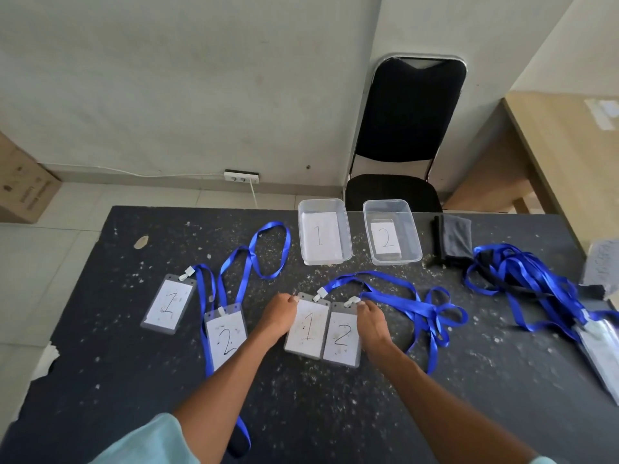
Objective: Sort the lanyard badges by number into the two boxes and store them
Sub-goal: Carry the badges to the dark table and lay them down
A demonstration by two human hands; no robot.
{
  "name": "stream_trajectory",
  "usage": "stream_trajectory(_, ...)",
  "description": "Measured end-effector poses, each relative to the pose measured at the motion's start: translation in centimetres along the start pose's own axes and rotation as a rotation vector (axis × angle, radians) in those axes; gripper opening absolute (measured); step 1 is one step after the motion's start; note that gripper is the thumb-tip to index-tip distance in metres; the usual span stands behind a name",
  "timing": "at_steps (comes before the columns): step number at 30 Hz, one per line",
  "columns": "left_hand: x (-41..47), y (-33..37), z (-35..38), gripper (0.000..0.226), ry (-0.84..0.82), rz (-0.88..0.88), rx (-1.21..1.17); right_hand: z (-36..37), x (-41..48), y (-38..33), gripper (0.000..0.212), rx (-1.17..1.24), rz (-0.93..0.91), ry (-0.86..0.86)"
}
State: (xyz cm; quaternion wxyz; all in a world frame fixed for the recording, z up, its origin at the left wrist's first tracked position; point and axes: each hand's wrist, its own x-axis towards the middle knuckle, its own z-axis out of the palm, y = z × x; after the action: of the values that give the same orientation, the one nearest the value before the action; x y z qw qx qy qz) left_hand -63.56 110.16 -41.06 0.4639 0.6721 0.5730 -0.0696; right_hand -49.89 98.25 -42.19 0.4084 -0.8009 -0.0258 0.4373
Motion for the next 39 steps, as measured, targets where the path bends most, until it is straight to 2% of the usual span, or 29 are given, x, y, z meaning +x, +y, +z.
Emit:
stream_trajectory(5,-0.2,-0.4,-0.3,0.026,-0.030,-0.040,-0.233,-0.8,-0.6,0.4,0.032,0.080,0.057,-0.016)
stream_trajectory(9,-1.3,0.3,-0.7,0.022,-0.203,-0.056,-0.508,-1.2,-1.2,0.0,0.033,0.197,0.090,-0.018)
stream_trajectory(11,-2.1,0.9,-0.2,0.020,-0.242,-0.016,-0.544,-0.7,-1.3,-0.3,0.035,0.291,0.143,-0.079)
stream_trajectory(16,-2.9,0.9,0.8,0.013,0.007,0.129,-0.327,0.8,-2.0,-1.1,0.040,0.346,0.143,-0.174)
stream_trajectory(18,-3.3,0.6,0.1,0.014,0.085,0.150,-0.328,1.1,-2.1,-1.4,0.038,0.374,0.147,-0.185)
stream_trajectory(21,-3.6,-1.1,-1.7,0.017,0.204,0.092,-0.366,1.9,-2.2,-2.0,0.037,0.364,0.185,-0.214)
stream_trajectory(24,-3.3,-4.8,-3.8,0.017,0.467,-0.043,-0.180,3.5,-2.3,-2.4,0.038,0.326,0.233,-0.236)
stream_trajectory(25,-3.4,-6.0,-4.3,0.026,0.532,-0.096,-0.111,4.2,-2.4,-2.5,0.039,0.321,0.239,-0.247)
stream_trajectory(26,-3.5,-7.1,-4.7,0.045,0.561,-0.155,-0.023,4.9,-2.5,-2.6,0.039,0.325,0.242,-0.259)
stream_trajectory(28,-4.0,-8.5,-4.8,0.091,0.522,-0.232,0.130,6.3,-2.7,-2.7,0.039,0.323,0.248,-0.278)
stream_trajectory(30,-4.2,-9.1,-4.4,0.120,0.469,-0.230,0.202,7.5,-2.9,-2.7,0.038,0.317,0.253,-0.290)
stream_trajectory(33,-4.0,-9.2,-3.6,0.128,0.456,-0.231,0.246,8.7,-2.7,-2.6,0.038,0.305,0.257,-0.292)
stream_trajectory(39,-3.3,-8.6,-4.1,0.118,0.410,-0.180,0.235,9.5,-2.2,-2.9,0.038,0.279,0.256,-0.263)
